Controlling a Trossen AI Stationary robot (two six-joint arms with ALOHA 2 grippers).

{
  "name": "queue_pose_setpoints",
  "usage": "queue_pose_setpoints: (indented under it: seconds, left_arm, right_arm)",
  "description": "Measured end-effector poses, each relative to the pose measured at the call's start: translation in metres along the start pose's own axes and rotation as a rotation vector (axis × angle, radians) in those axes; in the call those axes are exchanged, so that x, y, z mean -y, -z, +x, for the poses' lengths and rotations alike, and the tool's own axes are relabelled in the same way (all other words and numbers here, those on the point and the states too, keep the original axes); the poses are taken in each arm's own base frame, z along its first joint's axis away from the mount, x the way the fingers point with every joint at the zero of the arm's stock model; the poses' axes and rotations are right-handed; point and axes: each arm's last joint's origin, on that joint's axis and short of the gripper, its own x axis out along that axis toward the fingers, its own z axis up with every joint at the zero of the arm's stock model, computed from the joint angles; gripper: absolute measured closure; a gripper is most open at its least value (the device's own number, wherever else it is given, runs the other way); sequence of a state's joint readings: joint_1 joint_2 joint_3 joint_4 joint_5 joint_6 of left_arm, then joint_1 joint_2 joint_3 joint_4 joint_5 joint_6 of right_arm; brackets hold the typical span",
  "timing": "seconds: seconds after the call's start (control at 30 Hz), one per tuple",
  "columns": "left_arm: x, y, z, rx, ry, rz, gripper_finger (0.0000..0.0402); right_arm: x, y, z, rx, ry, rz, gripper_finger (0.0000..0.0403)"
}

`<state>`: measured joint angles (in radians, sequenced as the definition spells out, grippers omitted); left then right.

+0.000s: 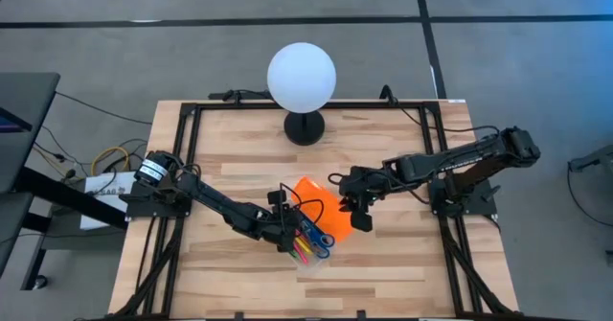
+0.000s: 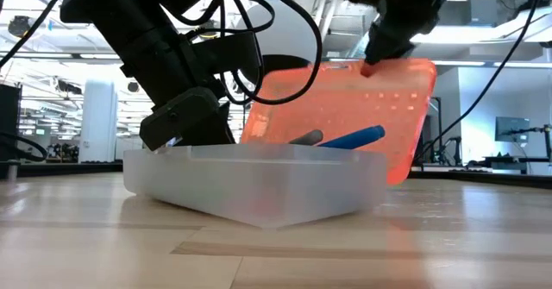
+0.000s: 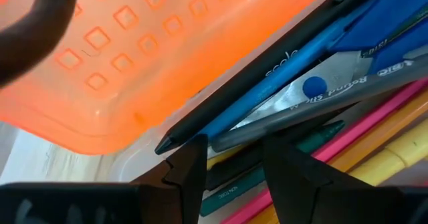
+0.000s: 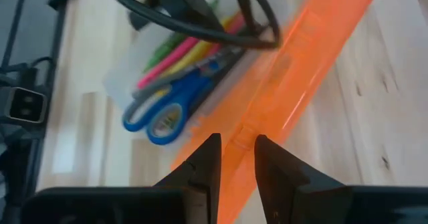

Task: Pick & place school supplies into a supply box
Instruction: Close the orange supply box

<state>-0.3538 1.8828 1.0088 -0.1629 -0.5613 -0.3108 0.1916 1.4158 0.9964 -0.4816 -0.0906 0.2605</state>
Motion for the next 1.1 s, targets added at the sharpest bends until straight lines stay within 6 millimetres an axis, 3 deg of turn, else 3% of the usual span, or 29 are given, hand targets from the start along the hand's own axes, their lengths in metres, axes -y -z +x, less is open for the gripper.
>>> queue_pose_setpoints:
  seconds: [0.5,1.1]
  left_arm:
    - [-0.001,0.000,0.001,0.001,-0.002,-0.002,0.0265]
    - [0.000,0.000,0.000,0.004,-0.001,0.011,0.0265]
  right_arm:
    - [-0.019,-0.002,-0.003,0.018,-0.013,-0.054,0.0338]
    - [-0.022,-0.003,-0.002,0.042,-0.020,-0.062,0.0338]
